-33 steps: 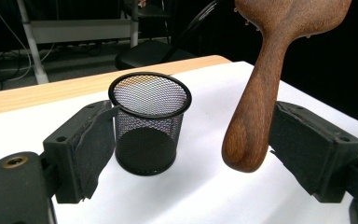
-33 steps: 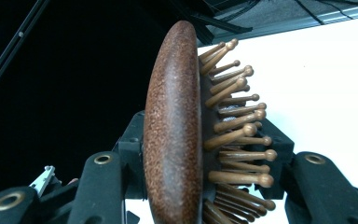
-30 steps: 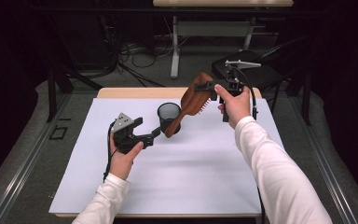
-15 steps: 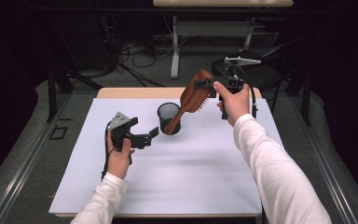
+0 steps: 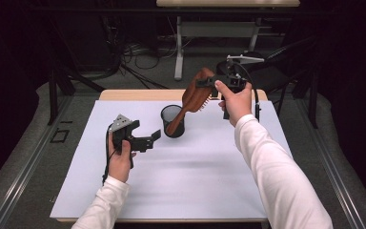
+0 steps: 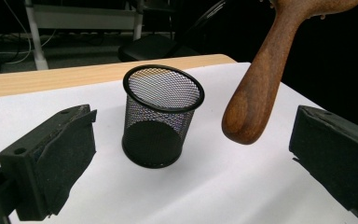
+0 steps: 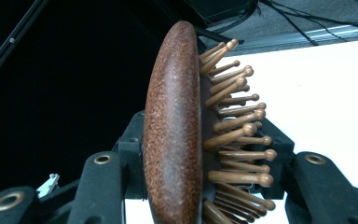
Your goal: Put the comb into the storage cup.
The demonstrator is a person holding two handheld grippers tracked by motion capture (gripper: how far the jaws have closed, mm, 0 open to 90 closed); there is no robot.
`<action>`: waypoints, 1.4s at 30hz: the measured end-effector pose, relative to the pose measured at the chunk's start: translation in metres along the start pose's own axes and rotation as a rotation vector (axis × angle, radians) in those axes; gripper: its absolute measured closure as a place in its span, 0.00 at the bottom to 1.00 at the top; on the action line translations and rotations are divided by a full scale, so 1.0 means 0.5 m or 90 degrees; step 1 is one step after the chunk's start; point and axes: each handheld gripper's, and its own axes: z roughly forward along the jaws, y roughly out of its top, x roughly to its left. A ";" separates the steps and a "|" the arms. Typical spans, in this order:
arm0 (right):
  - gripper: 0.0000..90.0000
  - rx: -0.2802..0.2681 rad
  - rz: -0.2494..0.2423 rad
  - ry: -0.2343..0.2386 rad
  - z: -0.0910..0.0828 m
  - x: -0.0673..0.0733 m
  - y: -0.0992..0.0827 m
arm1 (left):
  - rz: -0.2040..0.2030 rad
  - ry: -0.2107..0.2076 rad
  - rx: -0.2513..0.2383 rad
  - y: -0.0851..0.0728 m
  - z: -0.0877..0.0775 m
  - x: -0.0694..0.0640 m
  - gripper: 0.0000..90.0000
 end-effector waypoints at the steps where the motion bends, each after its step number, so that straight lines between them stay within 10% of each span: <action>1: 0.54 -0.003 -0.002 -0.001 0.001 0.000 0.001 | 0.000 0.000 0.000 0.000 0.000 0.000 0.00; 42: 0.54 -0.108 0.032 -0.079 0.043 -0.016 0.011 | -0.008 -0.003 0.003 0.004 -0.006 0.004 0.00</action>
